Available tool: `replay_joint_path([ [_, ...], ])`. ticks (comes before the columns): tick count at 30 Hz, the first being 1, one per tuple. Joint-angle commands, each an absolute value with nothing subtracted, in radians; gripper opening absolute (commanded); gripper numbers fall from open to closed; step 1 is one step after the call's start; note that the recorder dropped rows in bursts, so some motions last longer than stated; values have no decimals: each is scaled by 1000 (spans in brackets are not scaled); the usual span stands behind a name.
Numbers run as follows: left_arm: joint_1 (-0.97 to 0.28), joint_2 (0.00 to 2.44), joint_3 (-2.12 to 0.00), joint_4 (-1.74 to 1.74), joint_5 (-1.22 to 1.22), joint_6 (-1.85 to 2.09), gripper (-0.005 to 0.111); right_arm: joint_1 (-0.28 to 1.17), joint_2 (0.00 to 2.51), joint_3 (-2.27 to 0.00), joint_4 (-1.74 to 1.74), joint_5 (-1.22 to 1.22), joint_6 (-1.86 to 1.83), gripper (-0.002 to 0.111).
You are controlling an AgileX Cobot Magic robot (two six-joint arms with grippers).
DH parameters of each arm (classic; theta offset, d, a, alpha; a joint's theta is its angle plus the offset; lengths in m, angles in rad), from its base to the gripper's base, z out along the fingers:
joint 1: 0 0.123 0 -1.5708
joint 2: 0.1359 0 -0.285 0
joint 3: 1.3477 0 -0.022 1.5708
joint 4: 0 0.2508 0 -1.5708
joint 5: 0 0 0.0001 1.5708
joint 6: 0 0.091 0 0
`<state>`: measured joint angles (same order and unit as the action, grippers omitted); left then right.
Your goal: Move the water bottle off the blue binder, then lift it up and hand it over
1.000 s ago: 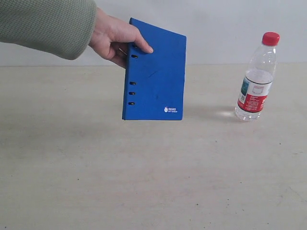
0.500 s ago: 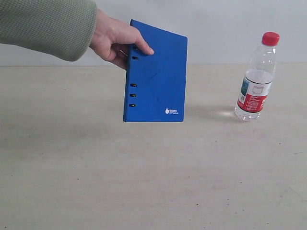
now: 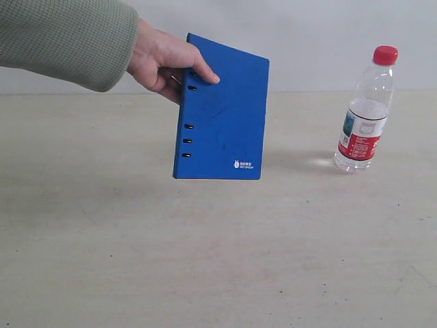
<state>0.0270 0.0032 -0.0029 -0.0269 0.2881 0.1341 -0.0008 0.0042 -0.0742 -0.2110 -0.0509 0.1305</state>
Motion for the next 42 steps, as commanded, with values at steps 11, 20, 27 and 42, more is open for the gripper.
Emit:
replay_joint_path([
  [11, 30, 0, 0, -28, 291, 124, 4, -8, 0, 0, -37, 133, -113, 0],
  [20, 30, 0, 0, -28, 289, 124, 4, -8, 0, 0, -37, 327, -79, 0],
  [27, 30, 0, 0, -28, 289, 124, 4, -8, 0, 0, -30, 327, -32, 0],
  [42, 30, 0, 0, -28, 289, 124, 4, -8, 0, 0, -24, 329, -28, 0],
])
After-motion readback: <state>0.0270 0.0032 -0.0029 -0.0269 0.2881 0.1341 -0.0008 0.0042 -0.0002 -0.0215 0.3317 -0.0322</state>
